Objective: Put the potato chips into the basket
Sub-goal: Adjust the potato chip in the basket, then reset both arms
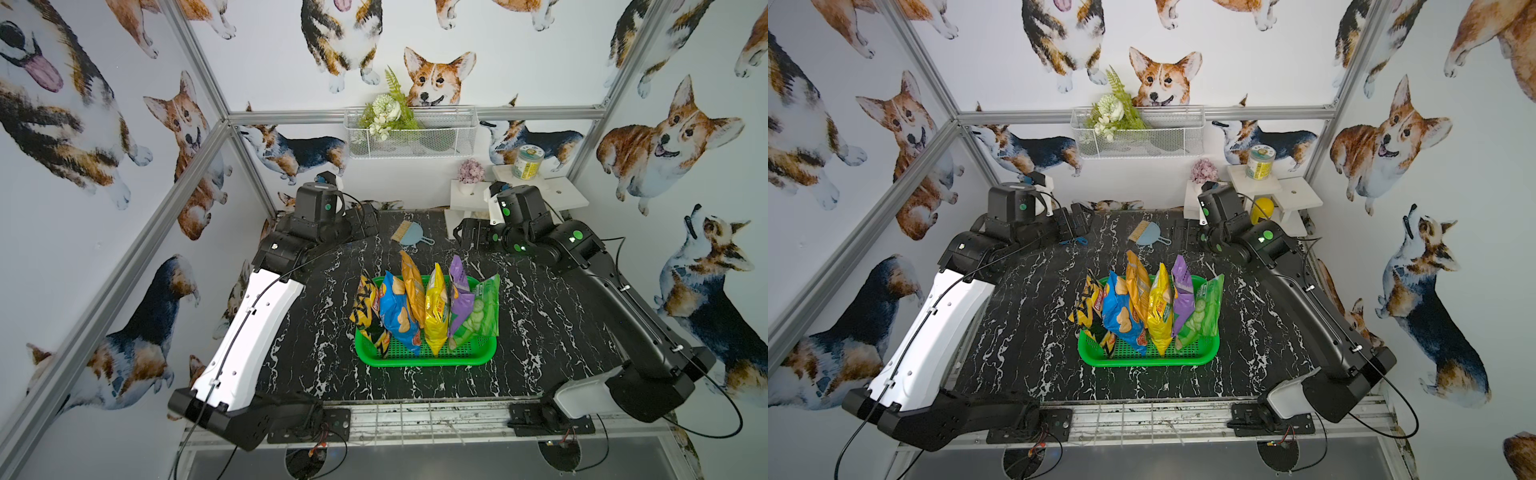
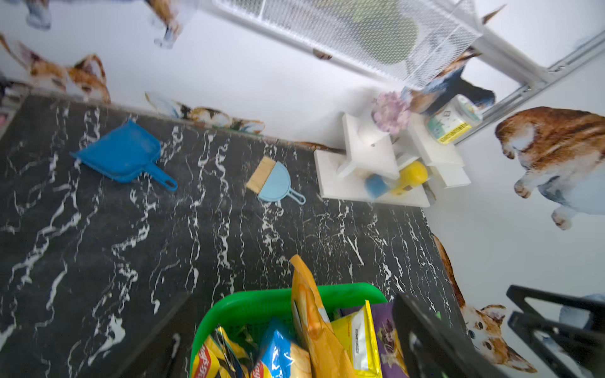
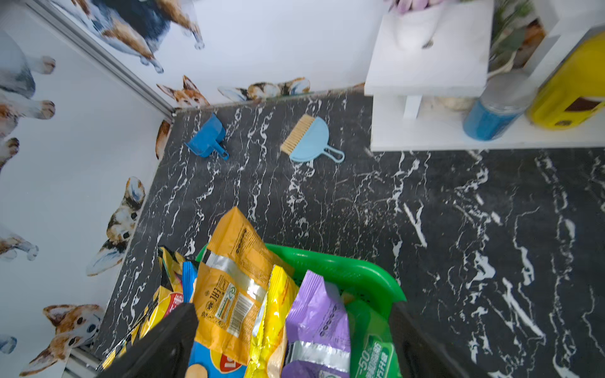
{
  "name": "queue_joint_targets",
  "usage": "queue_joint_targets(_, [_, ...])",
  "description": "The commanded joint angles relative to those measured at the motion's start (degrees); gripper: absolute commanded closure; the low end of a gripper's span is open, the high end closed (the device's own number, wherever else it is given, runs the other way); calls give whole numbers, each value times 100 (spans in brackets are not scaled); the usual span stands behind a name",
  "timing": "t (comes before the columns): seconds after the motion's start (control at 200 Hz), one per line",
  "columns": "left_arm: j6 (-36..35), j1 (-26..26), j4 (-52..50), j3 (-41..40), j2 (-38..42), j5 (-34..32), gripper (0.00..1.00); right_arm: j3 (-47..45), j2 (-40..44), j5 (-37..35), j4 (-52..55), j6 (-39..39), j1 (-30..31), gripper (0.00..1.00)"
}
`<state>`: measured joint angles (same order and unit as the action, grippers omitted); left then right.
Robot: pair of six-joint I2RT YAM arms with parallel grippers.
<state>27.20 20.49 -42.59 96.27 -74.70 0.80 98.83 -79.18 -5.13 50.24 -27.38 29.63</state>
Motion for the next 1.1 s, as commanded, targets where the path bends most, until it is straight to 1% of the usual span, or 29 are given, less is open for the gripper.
queue_joint_targets(0.0, [-1066,-25,1560,-574,468,-387,0,-488,392,-577,-1421,701,-79,0])
queue_joint_targets(0.055, [-1198,-25,2343,-1156,823,-1054,1,-887,662,-669,-2189,1155,-77,0])
queue_joint_targets(0.09, [-1404,-44,2768,-1466,1029,-1313,0,-1251,860,-757,-2726,1499,-83,0])
queue_joint_targets(0.145, [-1659,-161,3324,-1801,1191,-1620,0,-1720,1114,-1396,-3525,1782,-119,0])
queue_joint_targets(0.175, [-1644,-274,3401,-1954,1202,-1863,0,-1916,1175,-1553,-3835,1876,-275,0])
queue_joint_targets(0.225, [-1525,-488,3517,-2170,1173,-2277,1,-2254,1233,-1383,-4251,2061,-685,0])
queue_joint_targets(0.26, [-1512,-660,3699,-2441,1192,-2450,0,-2529,1280,-1324,-4511,2148,-979,0])
queue_joint_targets(0.31, [-1581,-968,4112,-2992,1273,-2451,1,-3004,1365,-1277,-4926,2186,-1362,0])
queue_joint_targets(0.355, [-1522,-1254,4470,-3574,1365,-2519,0,-3452,1462,-1039,-5237,2196,-1746,0])
queue_joint_targets(0.395, [-1561,-1505,4778,-4094,1436,-2438,0,-3877,1462,-938,-5503,2265,-2002,0])
queue_joint_targets(0.415, [-1610,-1589,4898,-4316,1455,-2434,0,-4105,1663,-937,-5652,2330,-2113,0])
queue_joint_targets(0.475, [-1756,-1733,5093,-4879,1454,-2581,1,-4800,1808,-994,-6113,2539,-2308,0])
queue_joint_targets(0.526, [-1780,-1795,5297,-5307,1449,-2793,1,-5339,1892,-1002,-6462,2561,-2445,0])
queue_joint_targets(0.581, [-2011,-1827,5739,-5917,1467,-2720,1,-5897,1957,-1011,-6883,2571,-2520,0])
queue_joint_targets(0.636, [-2052,-1829,6138,-6337,1405,-2658,1,-6366,1963,-1043,-7384,2663,-2532,0])
queue_joint_targets(0.711, [-2061,-1827,6678,-6783,1241,-2655,1,-7010,1918,-1106,-8005,2639,-2533,0])
queue_joint_targets(0.801, [-2131,-1826,7537,-7249,994,-2375,1,-7686,1808,-1085,-8743,2648,-2532,0])
queue_joint_targets(0.866, [-2086,-1829,8150,-7517,761,-2482,0,-8078,1693,-1079,-9190,2625,-2554,0])
queue_joint_targets(0.951, [-2249,-1823,8854,-7722,362,-2404,1,-8456,1546,-946,-9753,2504,-2610,0])
queue_joint_targets(0.976, [-2282,-1829,9057,-7772,246,-2371,0,-8541,1334,-867,-9911,2480,-2607,0])
queue_joint_targets(1.026, [-2266,-1827,9489,-7879,21,-2388,0,-8673,1178,-713,-10258,2469,-2610,0])
queue_joint_targets(1.096, [-2236,-1825,9799,-7929,-243,-2287,0,-8778,907,-610,-10705,2541,-2603,0])
